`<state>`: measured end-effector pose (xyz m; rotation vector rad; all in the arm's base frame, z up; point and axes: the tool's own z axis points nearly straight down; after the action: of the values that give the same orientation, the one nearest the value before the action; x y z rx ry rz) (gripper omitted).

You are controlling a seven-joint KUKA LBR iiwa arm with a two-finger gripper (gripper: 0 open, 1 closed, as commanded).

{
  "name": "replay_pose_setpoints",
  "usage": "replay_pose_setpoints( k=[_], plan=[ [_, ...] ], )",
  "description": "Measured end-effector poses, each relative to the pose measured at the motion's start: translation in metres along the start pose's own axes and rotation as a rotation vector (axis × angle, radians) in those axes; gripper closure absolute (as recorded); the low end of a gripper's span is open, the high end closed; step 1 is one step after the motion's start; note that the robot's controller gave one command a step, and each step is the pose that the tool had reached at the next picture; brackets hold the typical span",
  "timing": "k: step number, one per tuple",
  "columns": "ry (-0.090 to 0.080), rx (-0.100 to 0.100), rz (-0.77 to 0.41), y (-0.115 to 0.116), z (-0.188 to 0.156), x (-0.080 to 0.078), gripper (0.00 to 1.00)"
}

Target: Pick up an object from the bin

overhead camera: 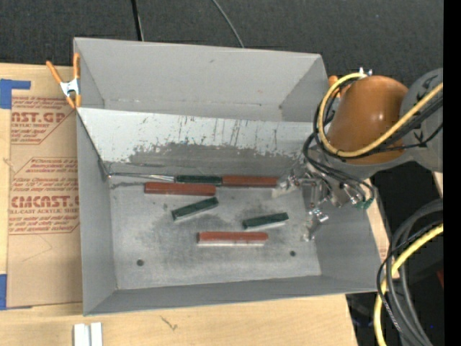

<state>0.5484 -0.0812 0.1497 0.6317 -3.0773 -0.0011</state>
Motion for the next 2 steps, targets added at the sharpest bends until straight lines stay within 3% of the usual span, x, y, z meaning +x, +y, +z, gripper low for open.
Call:
replay_pose_setpoints(
  k=[1,2],
  plan=[
    [-0.002,0.000,0.042,0.041,0.012,-0.009,0.00],
    [-0.003,0.001,-0.125,0.057,0.068,-0.004,0.00]
  ],
)
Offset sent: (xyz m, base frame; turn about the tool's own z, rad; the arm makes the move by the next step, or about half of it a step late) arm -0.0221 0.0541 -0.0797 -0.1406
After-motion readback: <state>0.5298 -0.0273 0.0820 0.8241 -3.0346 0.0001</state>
